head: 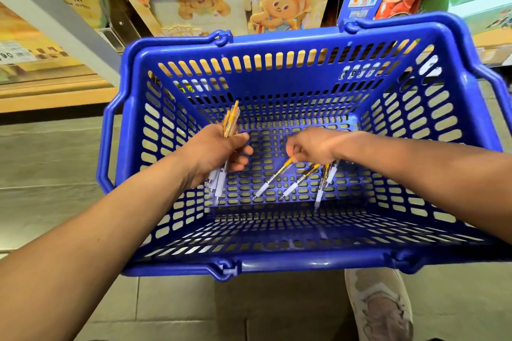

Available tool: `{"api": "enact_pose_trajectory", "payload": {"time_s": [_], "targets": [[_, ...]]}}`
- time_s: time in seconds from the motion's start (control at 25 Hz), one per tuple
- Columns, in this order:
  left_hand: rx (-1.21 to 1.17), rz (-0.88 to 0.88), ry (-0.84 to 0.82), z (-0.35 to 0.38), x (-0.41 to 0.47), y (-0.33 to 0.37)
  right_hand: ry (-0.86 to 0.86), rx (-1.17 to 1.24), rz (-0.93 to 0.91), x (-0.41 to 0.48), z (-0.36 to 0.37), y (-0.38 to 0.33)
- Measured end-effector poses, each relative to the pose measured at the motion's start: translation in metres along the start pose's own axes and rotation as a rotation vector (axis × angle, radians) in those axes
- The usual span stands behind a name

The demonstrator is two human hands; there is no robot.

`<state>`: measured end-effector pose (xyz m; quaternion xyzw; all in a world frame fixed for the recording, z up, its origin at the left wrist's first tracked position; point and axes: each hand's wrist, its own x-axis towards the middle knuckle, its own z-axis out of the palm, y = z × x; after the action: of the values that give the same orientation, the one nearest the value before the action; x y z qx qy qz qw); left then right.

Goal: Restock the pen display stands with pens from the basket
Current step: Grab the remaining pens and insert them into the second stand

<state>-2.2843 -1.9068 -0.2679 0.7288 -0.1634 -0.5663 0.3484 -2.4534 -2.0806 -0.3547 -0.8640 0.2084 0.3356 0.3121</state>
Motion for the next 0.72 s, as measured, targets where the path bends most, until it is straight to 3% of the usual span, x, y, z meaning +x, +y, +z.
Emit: {"api": "enact_pose_trajectory", "payload": {"time_s": [0.12,0.28,0.44,0.64,0.72], "targets": [[-0.018,-0.004,0.032,-0.002,0.003,-0.005,0.099,0.244,-0.09,-0.007,-0.023,-0.006],[-0.009,0.03,0.126,-0.001,0.009,-0.006,0.102,0.614,-0.219,-0.015,-0.044,-0.025],[-0.014,0.02,0.031,0.011,0.006,-0.003,0.078,0.934,-0.237,-0.012,-0.049,-0.037],[-0.043,0.026,-0.076,0.02,0.001,0.001,-0.046,1.189,-0.218,-0.008,-0.04,-0.037],[-0.021,0.01,-0.063,0.019,-0.001,0.003,-0.061,1.061,-0.167,-0.011,-0.039,-0.027]]}}
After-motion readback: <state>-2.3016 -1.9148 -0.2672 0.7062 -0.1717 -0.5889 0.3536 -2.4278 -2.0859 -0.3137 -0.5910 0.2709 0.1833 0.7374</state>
